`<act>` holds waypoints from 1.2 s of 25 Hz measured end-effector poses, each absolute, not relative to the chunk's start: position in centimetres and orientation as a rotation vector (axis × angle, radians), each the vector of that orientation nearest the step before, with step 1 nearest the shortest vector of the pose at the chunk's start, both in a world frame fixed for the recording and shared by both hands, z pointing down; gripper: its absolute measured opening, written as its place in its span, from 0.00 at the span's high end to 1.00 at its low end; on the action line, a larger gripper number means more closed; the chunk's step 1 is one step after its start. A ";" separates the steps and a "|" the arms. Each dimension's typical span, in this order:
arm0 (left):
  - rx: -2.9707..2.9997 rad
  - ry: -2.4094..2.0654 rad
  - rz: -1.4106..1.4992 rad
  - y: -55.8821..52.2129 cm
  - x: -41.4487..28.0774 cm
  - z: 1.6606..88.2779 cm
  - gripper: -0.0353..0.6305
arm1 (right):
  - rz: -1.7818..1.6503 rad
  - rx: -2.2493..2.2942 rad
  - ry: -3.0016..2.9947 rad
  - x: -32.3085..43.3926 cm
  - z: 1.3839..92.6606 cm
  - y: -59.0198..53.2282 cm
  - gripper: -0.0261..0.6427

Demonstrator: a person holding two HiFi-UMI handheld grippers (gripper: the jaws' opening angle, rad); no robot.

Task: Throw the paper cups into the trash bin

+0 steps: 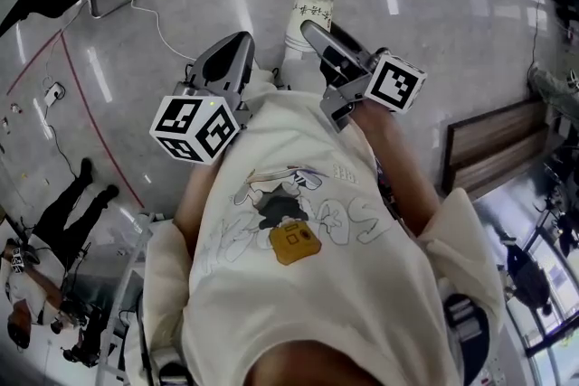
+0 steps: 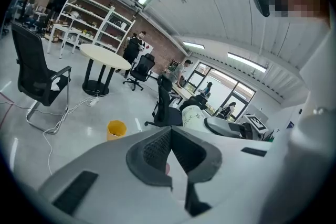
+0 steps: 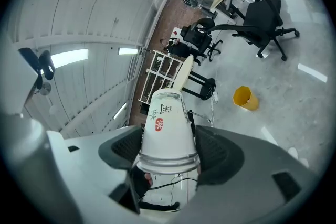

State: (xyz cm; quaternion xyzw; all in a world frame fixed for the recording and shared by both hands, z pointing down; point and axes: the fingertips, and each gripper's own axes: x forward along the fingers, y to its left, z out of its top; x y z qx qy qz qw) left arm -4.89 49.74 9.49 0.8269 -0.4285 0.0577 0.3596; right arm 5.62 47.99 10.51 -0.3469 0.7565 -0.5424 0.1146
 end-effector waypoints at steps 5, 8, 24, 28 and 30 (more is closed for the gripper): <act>2.132 -1.107 0.167 49.4 -4.6 9.6 0.94 | -1.590 -1.061 2.226 6.2 10.9 47.8 0.48; 2.136 -1.109 0.182 49.1 -3.9 9.4 0.94 | -1.599 -1.079 2.215 7.1 10.9 47.7 0.48; 2.059 -1.170 0.142 45.9 0.0 11.0 0.94 | -1.632 -1.024 2.213 12.3 12.5 43.5 0.48; 2.062 -1.120 0.157 42.1 0.7 11.9 0.94 | -1.662 -1.037 2.197 12.0 13.4 39.8 0.48; 2.057 -1.106 0.159 39.5 0.5 12.6 0.94 | -1.678 -1.054 2.190 11.6 14.2 37.3 0.48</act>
